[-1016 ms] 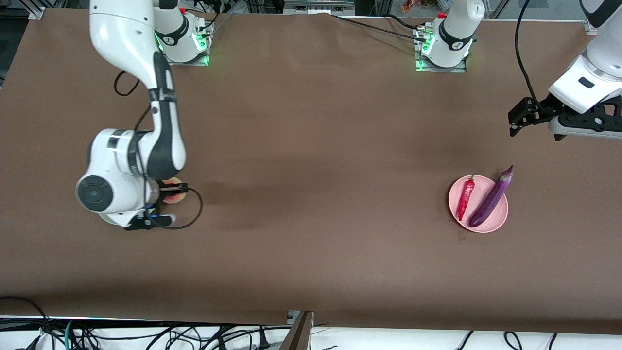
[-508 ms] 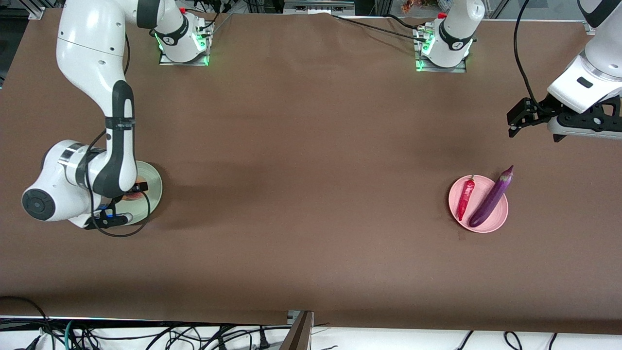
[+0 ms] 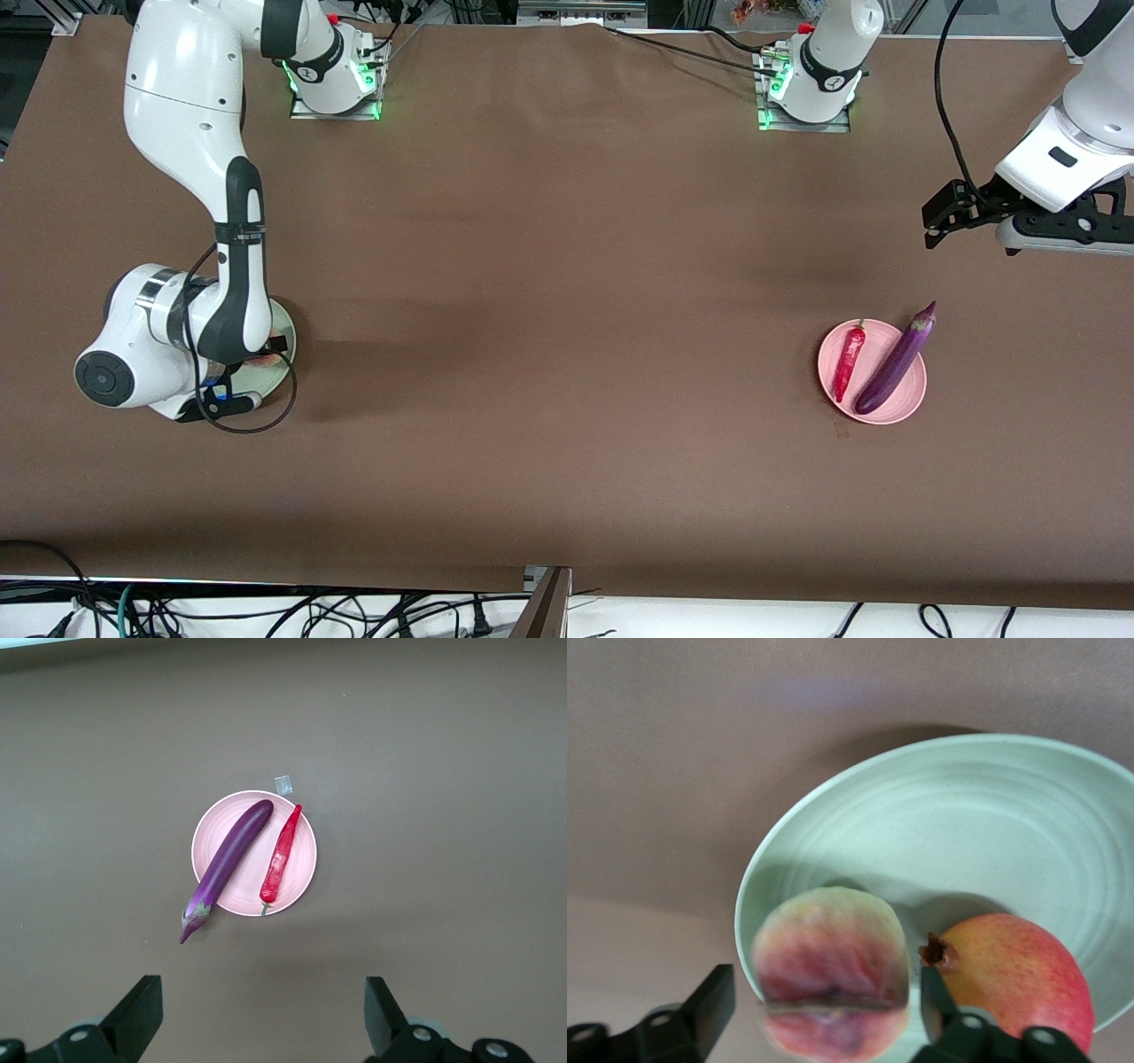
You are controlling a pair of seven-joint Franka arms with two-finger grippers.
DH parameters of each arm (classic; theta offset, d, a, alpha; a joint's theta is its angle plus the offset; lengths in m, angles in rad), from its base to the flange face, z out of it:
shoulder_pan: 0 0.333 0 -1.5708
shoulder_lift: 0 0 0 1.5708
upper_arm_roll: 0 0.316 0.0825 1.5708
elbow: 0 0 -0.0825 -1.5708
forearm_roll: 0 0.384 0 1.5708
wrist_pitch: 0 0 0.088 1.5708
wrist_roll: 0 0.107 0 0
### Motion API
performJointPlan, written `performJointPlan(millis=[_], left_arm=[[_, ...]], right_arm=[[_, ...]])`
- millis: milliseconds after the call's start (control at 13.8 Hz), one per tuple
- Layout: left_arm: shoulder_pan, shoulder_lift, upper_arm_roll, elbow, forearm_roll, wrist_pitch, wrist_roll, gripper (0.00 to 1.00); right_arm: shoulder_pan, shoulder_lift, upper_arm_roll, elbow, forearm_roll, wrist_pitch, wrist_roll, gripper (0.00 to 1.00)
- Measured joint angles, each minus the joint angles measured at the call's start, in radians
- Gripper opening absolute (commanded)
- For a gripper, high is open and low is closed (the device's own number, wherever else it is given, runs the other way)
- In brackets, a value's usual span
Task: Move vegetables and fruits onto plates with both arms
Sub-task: 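Carry the peach with the right gripper onto the green plate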
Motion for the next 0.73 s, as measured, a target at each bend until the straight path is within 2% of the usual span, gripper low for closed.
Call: performJointPlan(millis=[363,725], left_arm=[[-0.001,0.0,-0.001,0.005,0.0,0.0,-0.003,1.0],[-0.002,0.0,-0.001,0.012,0.0,-0.004,-0.004,1.0]], right_arm=[[-0.008,-0.049,-0.025,0.06,0.001,-0.11,0.0,1.0],[-0.013,-0.064,-0.019,0.084,0.035,-0.135,0.022,1.0]])
